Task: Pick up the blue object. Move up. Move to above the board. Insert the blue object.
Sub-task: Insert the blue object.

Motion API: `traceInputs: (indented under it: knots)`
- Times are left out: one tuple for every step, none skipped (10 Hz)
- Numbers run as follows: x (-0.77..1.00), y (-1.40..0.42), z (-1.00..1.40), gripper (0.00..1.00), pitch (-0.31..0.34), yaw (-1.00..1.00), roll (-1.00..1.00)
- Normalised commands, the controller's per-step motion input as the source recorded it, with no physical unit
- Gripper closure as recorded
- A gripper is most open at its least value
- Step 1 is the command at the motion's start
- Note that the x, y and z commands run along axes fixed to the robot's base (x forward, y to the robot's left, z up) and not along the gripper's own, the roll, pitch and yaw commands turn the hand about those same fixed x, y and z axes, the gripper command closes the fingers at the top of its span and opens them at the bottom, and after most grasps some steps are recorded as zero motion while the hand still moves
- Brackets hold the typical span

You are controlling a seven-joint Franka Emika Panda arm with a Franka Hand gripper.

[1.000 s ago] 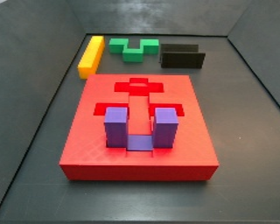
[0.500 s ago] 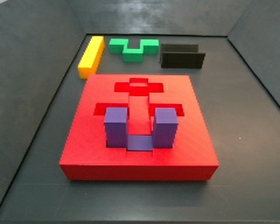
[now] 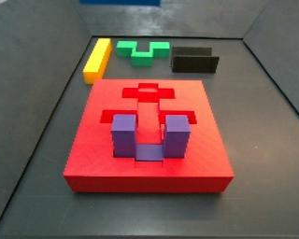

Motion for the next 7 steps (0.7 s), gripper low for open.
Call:
traceInputs:
  knots:
    - [0.65,0.10,-0.23,1.00,-0.001,-0.05,-0.16]
    - [0.67,0.13,-0.24,1.00,0.000,-0.06,-0.16]
    - [0.71,0.12,-0.25,1.00,0.000,-0.07,-0.15]
    - [0.74,0.14,-0.26,1.00,0.000,-0.07,-0.15]
    - [0.75,0.13,-0.27,1.00,0.000,-0.07,-0.12]
    - [0.74,0.12,-0.29,1.00,0.000,-0.08,-0.11]
    - [0.72,0.11,-0.31,1.00,0.000,-0.07,-0.09]
